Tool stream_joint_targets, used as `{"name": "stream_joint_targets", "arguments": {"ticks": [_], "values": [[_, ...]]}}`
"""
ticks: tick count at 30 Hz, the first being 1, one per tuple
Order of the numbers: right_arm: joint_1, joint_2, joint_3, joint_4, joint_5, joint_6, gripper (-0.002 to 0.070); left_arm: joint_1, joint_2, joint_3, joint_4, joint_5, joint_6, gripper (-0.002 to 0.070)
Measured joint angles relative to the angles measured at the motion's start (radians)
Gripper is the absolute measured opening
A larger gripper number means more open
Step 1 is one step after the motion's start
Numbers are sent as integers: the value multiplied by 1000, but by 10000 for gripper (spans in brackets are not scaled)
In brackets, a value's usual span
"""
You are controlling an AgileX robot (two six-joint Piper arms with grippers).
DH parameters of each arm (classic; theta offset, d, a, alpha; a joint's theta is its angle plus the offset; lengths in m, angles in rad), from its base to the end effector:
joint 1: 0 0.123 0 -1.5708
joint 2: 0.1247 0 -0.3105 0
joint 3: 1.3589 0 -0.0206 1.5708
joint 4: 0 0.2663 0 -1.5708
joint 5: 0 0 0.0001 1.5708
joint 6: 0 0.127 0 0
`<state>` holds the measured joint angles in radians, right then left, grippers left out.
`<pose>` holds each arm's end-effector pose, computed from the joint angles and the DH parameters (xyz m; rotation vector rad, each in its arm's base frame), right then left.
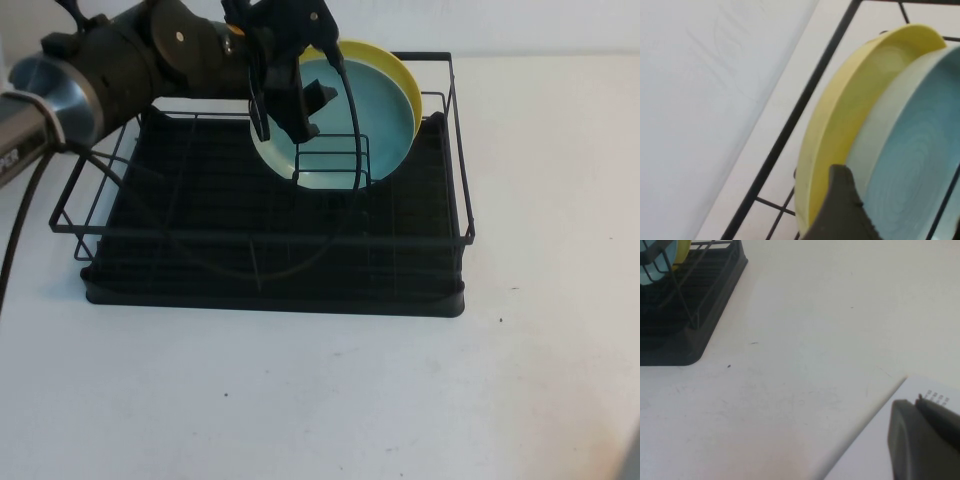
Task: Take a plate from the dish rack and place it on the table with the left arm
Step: Grasp the plate from the shelf, then place the plate from the table
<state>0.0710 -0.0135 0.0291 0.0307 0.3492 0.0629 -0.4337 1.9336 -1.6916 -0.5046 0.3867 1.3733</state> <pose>0.0774 0.0068 0.1622 0.0119 1.8500 0.1232 0.4634 -0.2402 0.3170 1.3613 1.5466 0.0991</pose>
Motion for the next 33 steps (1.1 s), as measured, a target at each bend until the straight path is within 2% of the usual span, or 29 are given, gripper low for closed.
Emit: {"name": "stream_joint_targets", "arguments": {"ticks": [8,12,16,19,26,33], "values": [[0,0,0,0,0,0,-20,0,30,-2,-14,-35,1,318],[0,0,0,0,0,0,-20,0,35,-2,-40,-58,2,219],[0,0,0,0,0,0,-20,0,37,-2,-45,-93,3,83],[0,0,0,0,0,0,-20,0,41,-2,-45,-109,5,29],[0,0,0,0,0,0,-20,0,-12,-2,-45,-122,5,8],[0,0,0,0,0,0,-20,0,-212,-2,-45,-105,-22,2]]}}
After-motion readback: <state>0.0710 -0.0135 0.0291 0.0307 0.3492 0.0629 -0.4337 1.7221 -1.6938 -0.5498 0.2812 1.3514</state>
